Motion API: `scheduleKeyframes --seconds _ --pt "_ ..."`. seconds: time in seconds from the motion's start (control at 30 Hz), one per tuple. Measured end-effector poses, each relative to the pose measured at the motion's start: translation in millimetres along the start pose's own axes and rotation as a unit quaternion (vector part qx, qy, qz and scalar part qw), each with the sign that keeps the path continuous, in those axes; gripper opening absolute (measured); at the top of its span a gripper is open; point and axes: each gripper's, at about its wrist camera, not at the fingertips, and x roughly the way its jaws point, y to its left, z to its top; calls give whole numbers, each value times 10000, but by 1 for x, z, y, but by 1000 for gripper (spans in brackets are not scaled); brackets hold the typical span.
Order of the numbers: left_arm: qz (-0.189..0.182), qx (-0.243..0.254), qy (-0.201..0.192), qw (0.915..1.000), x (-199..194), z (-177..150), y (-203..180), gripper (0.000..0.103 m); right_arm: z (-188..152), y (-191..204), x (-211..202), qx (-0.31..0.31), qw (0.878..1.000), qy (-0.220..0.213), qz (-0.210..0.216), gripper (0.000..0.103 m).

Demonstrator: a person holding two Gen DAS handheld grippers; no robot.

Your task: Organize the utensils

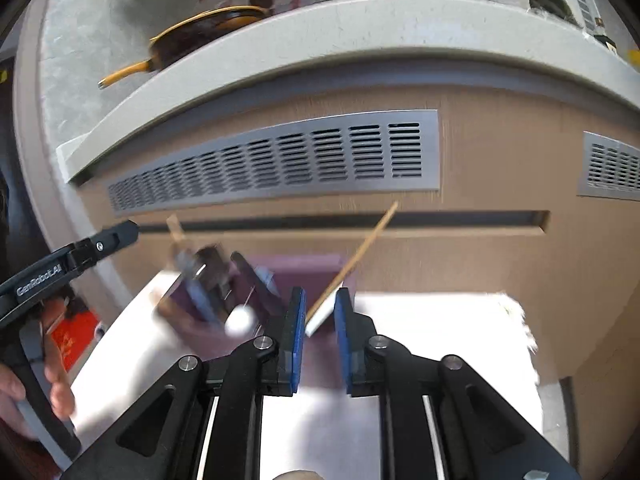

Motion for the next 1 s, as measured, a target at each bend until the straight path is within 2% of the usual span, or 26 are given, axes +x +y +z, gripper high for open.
scheduleKeyframes --seconds 0.13,0.23,0.4,0.57,0.67,1.0 --pt "160 207 400 9989 -44 -40 -7 36 -36 18 -46 -275 9987 422 -85 16" --pt "223 92 671 9975 -72 -67 -9 36 -61 34 -79 -365 9985 417 32 16" --pt "355 76 710 9968 -112 -95 -20 36 -81 62 -107 -508 9974 475 -171 16" --pt "287 264 746 9965 -133 -105 -31 36 -91 83 -133 -678 9968 343 -268 16" --pt "206 216 789 9964 -136 -104 -32 36 -95 89 -141 -782 9960 245 -369 16" --pt "71 205 724 9971 -143 -102 -33 36 -94 92 -149 -848 9955 191 -387 16"
